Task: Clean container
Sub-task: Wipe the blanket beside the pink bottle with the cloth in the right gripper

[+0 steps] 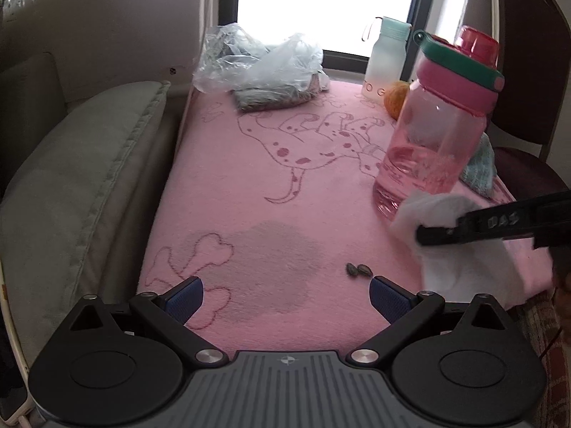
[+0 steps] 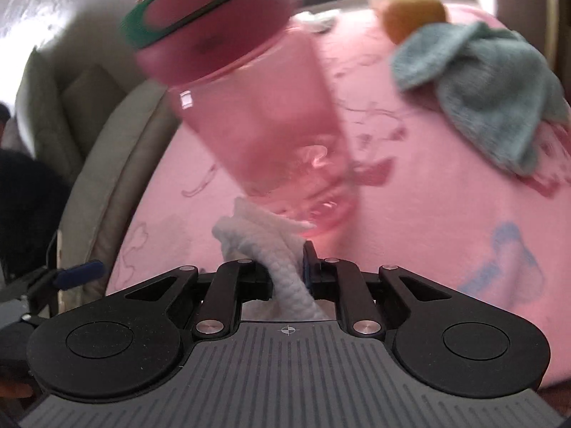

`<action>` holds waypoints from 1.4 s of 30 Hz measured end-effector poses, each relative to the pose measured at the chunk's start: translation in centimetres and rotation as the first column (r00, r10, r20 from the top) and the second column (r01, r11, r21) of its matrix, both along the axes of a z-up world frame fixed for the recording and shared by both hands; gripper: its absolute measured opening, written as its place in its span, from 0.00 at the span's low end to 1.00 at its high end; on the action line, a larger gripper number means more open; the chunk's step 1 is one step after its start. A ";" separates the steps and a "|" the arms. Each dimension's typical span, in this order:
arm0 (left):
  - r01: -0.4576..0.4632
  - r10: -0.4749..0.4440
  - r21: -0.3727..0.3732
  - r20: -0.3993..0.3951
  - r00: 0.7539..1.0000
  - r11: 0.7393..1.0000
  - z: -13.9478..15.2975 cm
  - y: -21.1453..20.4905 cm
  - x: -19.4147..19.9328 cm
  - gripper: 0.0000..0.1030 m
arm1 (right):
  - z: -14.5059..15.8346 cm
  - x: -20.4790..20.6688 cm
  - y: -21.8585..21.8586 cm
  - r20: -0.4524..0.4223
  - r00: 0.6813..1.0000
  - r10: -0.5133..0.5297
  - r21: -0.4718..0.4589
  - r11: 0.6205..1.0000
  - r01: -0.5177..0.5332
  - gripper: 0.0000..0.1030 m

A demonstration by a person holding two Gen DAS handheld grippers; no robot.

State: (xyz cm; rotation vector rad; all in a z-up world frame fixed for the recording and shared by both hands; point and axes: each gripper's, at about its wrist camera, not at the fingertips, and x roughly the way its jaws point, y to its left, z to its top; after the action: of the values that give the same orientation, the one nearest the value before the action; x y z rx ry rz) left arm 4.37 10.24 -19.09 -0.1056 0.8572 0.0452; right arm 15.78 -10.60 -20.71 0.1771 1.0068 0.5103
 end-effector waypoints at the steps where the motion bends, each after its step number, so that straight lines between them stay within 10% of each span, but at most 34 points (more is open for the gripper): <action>1: 0.006 -0.006 0.001 -0.003 1.000 1.000 0.0 -0.1 0.1 0.97 | 0.6 -0.1 -0.4 0.021 1.000 -0.014 -0.011 1.000 0.014 0.15; 11: 0.037 -0.037 0.013 -0.017 0.999 0.999 -0.3 -1.2 0.2 0.97 | 9.7 -0.1 -4.9 0.277 0.941 -0.195 0.252 0.960 0.125 0.16; 25: 0.024 -0.023 0.031 -0.023 0.999 0.999 -0.1 -1.1 -0.1 0.97 | -2.4 2.3 -4.5 -0.145 0.963 -0.228 0.229 0.939 0.257 0.21; 30: 0.045 -0.044 0.031 -0.030 0.999 0.998 -0.2 -1.6 0.0 0.97 | 0.1 0.3 -2.8 -0.047 0.997 -0.067 0.111 0.991 0.072 0.65; 35: 0.063 -0.062 0.029 -0.035 0.997 0.998 -0.3 -1.9 0.0 0.97 | 1.4 -1.7 -0.9 0.087 0.995 0.041 -0.089 0.996 -0.033 0.81; 38: 0.065 -0.064 0.026 -0.038 0.997 0.998 -0.4 -2.0 0.1 0.97 | 0.6 -1.8 -0.4 0.131 0.989 0.066 -0.153 0.987 -0.046 0.60; 40: 0.066 -0.065 0.025 -0.038 0.997 0.997 -0.4 -2.1 0.0 0.97 | -0.2 -1.8 -0.2 0.136 0.987 0.084 -0.186 0.981 -0.058 0.11; 42: 0.062 -0.061 0.024 -0.039 0.997 0.998 -0.5 -1.9 0.0 0.97 | -0.7 -2.4 0.3 0.138 0.983 0.121 -0.215 0.973 -0.089 0.09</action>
State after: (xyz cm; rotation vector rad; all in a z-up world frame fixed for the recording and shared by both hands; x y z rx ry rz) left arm 4.33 8.30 -19.57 -0.0543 0.8973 0.0003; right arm 13.43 -10.34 -21.41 -0.1014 0.9182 0.5036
